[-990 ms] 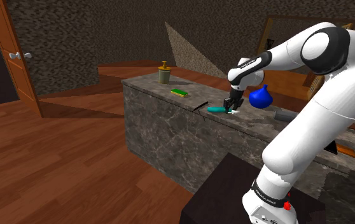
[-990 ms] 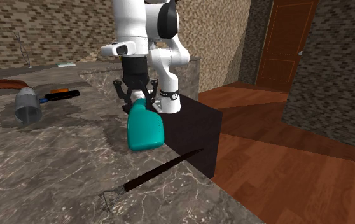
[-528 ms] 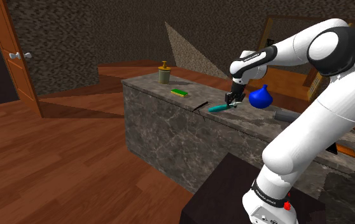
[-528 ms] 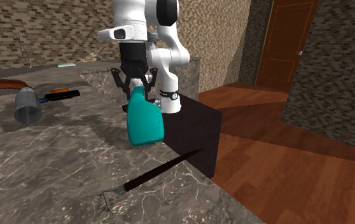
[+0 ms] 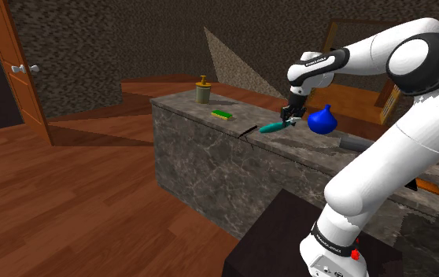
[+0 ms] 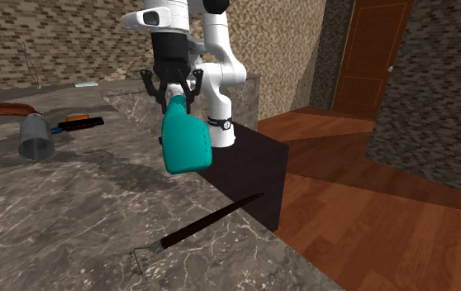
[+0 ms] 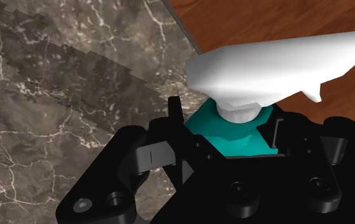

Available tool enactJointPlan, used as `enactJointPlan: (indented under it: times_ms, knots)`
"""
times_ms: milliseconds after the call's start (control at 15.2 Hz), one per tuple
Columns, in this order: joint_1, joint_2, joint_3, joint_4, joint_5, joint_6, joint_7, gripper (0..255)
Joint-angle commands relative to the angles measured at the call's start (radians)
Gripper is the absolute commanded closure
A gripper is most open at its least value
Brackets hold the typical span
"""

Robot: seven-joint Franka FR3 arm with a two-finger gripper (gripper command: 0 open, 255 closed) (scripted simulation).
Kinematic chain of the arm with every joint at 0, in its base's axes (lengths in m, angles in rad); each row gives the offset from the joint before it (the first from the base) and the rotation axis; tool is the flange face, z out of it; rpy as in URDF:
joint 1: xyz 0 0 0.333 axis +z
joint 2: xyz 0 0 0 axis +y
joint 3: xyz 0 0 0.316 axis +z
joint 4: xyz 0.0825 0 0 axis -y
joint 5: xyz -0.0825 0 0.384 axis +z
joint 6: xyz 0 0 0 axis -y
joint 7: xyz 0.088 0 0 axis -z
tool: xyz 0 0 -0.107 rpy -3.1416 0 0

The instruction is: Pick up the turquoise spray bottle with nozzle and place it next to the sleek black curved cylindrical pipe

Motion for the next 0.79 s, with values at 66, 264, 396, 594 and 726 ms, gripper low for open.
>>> enactJointPlan:
  times_ms: [66, 264, 396, 594, 726]
  knots:
    - [0.001, -0.012, 0.006, 0.031, -0.002, -0.043, 0.004, 255]
    - [-0.011, 0.023, -0.03, 0.08, 0.009, -0.056, -0.052, 255]
    - [-0.024, 0.065, -0.067, 0.123, 0.026, -0.057, -0.111, 255]
    - [-0.044, 0.138, -0.12, 0.196, 0.062, -0.062, -0.203, 255]
    - [-0.06, 0.194, -0.153, 0.251, 0.095, -0.069, -0.267, 255]
